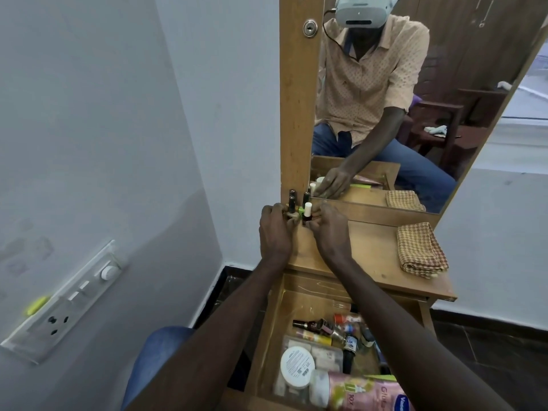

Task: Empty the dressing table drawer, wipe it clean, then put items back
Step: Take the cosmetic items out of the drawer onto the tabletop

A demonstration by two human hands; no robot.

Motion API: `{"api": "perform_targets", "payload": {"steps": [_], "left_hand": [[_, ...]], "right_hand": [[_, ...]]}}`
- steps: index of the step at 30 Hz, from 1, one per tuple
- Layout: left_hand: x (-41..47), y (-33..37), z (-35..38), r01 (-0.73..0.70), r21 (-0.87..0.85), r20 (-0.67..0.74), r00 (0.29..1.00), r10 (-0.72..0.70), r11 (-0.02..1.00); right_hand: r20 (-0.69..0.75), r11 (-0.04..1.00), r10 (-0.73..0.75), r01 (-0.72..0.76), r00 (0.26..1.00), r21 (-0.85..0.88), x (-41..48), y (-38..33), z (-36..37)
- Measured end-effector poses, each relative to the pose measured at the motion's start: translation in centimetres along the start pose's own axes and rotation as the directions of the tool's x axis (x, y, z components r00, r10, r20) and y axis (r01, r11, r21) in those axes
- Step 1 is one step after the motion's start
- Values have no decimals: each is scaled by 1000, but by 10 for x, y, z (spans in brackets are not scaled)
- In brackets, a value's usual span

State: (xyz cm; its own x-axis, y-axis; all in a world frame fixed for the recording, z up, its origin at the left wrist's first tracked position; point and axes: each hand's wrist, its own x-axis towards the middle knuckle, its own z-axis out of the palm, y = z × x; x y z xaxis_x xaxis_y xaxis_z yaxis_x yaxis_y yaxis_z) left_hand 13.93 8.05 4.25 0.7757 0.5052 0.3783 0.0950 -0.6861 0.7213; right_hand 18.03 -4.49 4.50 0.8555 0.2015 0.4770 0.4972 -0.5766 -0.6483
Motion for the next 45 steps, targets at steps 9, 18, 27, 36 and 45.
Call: {"api": "perform_targets", "payload": {"steps": [9, 18, 27, 36, 45], "left_hand": [[5, 2, 3, 1, -38, -37, 999, -3, 999], [-2, 4, -10, -24, -49, -64, 998, 21, 999], [-94, -7, -47, -490, 14, 164, 861, 481, 872], [-142, -6, -58, -607, 247, 401, 773, 491, 755], [-155, -18, -43, -602, 324, 713, 662, 229, 730]], "right_hand": [[0, 999, 53, -53, 999, 10, 2, 0, 6], [9, 999, 49, -49, 999, -9, -3, -6, -7], [50, 995, -52, 56, 997, -80, -80, -13, -69], [274, 961, -123, 184, 954, -207, -127, -14, -86], [693, 950, 124, 116, 711, -290, -147, 14, -86]]}}
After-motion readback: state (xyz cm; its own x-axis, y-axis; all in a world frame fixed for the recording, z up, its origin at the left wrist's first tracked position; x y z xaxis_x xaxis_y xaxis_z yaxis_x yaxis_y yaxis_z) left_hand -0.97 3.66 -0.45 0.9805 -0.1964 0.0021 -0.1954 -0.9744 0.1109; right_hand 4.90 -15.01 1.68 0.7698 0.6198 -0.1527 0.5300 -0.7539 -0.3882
